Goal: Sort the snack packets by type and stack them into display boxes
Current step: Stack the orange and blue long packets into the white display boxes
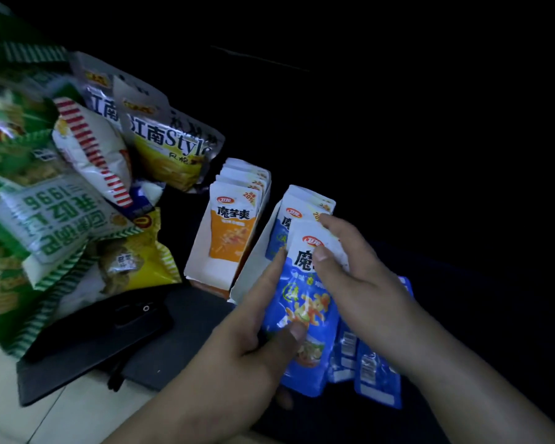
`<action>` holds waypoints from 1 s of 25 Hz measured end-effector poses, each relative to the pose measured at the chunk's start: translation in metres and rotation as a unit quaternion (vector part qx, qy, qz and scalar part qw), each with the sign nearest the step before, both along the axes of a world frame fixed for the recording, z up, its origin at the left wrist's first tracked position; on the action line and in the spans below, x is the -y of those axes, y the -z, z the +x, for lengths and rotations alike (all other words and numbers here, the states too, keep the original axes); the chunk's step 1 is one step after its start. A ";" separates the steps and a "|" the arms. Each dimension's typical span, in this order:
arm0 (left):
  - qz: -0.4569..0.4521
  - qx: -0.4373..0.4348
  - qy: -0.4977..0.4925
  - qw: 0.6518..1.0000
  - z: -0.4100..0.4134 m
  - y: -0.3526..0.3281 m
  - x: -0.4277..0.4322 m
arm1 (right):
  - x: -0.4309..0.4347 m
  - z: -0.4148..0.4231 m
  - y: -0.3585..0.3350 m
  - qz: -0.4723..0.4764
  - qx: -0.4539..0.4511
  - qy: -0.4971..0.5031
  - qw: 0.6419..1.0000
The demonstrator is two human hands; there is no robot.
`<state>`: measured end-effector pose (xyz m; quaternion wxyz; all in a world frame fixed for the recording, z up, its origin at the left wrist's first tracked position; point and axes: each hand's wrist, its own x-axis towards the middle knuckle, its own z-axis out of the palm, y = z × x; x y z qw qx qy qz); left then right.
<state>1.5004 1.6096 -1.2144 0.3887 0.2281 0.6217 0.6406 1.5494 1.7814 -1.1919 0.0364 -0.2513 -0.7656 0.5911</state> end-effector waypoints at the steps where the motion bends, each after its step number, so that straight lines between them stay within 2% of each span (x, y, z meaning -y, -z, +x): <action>1: -0.011 -0.009 0.011 1.000 -0.006 0.006 0.005 | -0.004 0.000 -0.003 -0.044 -0.005 -0.003 0.999; 3: -0.027 -0.028 0.005 0.999 -0.020 0.009 0.017 | -0.008 -0.004 -0.010 -0.125 -0.013 -0.031 0.992; 4: -0.027 -0.035 -0.006 0.999 -0.026 0.010 0.022 | -0.008 -0.005 -0.011 -0.136 -0.020 -0.053 0.989; 7: -0.015 -0.050 -0.024 0.998 -0.036 0.007 0.024 | 0.000 -0.010 -0.010 -0.089 -0.044 -0.069 0.993; 10: 0.004 -0.098 -0.071 0.993 -0.044 0.012 0.010 | 0.004 -0.016 -0.012 -0.033 -0.117 -0.026 0.992; 11: -0.001 -0.147 -0.122 0.982 -0.047 0.017 0.008 | 0.002 -0.018 -0.013 -0.014 -0.143 -0.009 0.990; 12: -0.032 -0.237 -0.183 0.953 -0.052 0.023 0.009 | 0.001 -0.021 -0.015 0.011 -0.163 0.004 0.987; 13: -0.094 -0.343 -0.221 0.908 -0.056 0.030 0.011 | -0.001 -0.025 -0.014 0.039 -0.176 0.012 0.983; 14: -0.154 -0.408 -0.222 0.872 -0.057 0.040 0.015 | -0.002 -0.029 -0.012 0.059 -0.184 0.014 0.981; 15: -0.192 -0.434 -0.198 0.858 -0.055 0.049 0.016 | -0.004 -0.032 -0.009 0.074 -0.186 0.009 0.980; 17: -0.213 -0.426 -0.143 0.867 -0.046 0.064 0.018 | -0.006 -0.038 0.002 0.129 -0.166 -0.019 0.977; 19: -0.218 -0.417 -0.133 0.872 -0.040 0.072 0.019 | -0.005 -0.041 0.015 0.250 -0.127 -0.045 0.959; 22: -0.216 -0.399 -0.140 0.880 -0.042 0.072 0.020 | -0.008 -0.046 0.036 0.482 -0.100 -0.016 0.870; 23: -0.213 -0.392 -0.139 0.884 -0.042 0.069 0.020 | -0.008 -0.049 0.040 0.521 -0.089 0.011 0.849; 25: -0.206 -0.385 -0.145 0.888 -0.041 0.069 0.019 | -0.009 -0.056 0.042 0.534 -0.052 0.045 0.843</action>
